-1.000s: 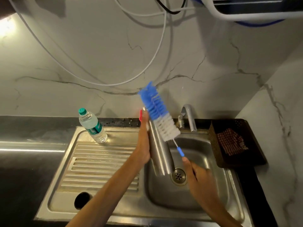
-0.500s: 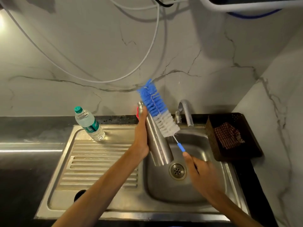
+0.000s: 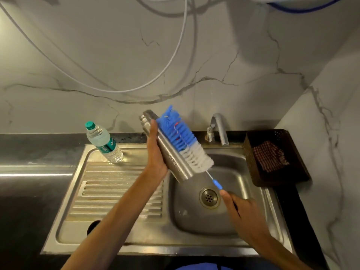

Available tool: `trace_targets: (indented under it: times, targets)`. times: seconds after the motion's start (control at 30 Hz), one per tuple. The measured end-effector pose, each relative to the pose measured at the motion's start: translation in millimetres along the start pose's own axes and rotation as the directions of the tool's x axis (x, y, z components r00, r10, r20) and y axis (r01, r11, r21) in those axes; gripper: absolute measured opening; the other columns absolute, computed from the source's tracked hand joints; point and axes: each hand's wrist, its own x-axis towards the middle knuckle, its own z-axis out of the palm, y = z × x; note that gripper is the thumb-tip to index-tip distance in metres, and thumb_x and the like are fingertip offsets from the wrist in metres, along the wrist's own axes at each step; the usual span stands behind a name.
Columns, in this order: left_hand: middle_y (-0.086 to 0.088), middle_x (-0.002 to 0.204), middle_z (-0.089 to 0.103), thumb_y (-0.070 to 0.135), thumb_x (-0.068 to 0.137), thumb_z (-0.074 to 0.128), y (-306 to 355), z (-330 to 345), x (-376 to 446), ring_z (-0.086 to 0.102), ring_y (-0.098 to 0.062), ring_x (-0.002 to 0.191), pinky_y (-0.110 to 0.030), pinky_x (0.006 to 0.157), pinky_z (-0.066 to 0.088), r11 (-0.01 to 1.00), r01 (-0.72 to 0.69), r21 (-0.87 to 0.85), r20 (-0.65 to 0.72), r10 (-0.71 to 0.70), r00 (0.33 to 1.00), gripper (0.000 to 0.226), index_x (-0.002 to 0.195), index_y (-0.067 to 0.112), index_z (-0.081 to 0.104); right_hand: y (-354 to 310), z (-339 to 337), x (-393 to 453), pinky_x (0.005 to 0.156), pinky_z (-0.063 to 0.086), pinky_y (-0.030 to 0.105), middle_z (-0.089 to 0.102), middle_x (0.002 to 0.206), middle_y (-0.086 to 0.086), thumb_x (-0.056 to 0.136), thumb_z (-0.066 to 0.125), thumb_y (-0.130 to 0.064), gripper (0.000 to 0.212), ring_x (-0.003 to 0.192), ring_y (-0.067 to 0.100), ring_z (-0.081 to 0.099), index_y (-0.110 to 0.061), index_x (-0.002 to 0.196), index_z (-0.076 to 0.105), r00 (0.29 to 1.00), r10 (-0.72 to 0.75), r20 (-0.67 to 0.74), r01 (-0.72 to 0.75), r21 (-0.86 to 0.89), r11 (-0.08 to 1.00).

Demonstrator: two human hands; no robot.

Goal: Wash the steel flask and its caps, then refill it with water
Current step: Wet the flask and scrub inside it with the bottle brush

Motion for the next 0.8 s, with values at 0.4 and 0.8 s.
trace_targets:
  times: [0.4, 0.8]
  targets:
    - [-0.009, 0.108, 0.079, 0.071, 0.104, 0.035, 8, -16, -7, 0.078, -0.027, 0.098, -0.042, 0.083, 0.063, 1.000, 0.006, -0.008, -0.184, -0.008, 0.983, 0.067, 0.121, 0.018, 0.073, -8, 2, 17, 0.043, 0.020, 0.017, 0.032, 0.041, -0.013, 0.105, 0.030, -0.062, 0.055, 0.036, 0.006, 0.035, -0.030, 0.081, 0.067, 0.998, -0.070, 0.005, 0.070, -0.165, 0.984]
    - [-0.007, 0.111, 0.079, 0.081, 0.098, 0.028, 7, -14, -13, 0.076, -0.027, 0.104, -0.044, 0.091, 0.060, 0.998, -0.044, -0.040, -0.199, 0.035, 0.979, 0.078, 0.128, 0.022, 0.069, -14, -2, 14, 0.042, 0.030, 0.020, 0.044, 0.044, -0.009, 0.106, 0.034, -0.058, 0.052, 0.041, 0.015, 0.048, -0.028, 0.076, 0.064, 0.994, -0.096, 0.052, 0.097, -0.007, 0.995]
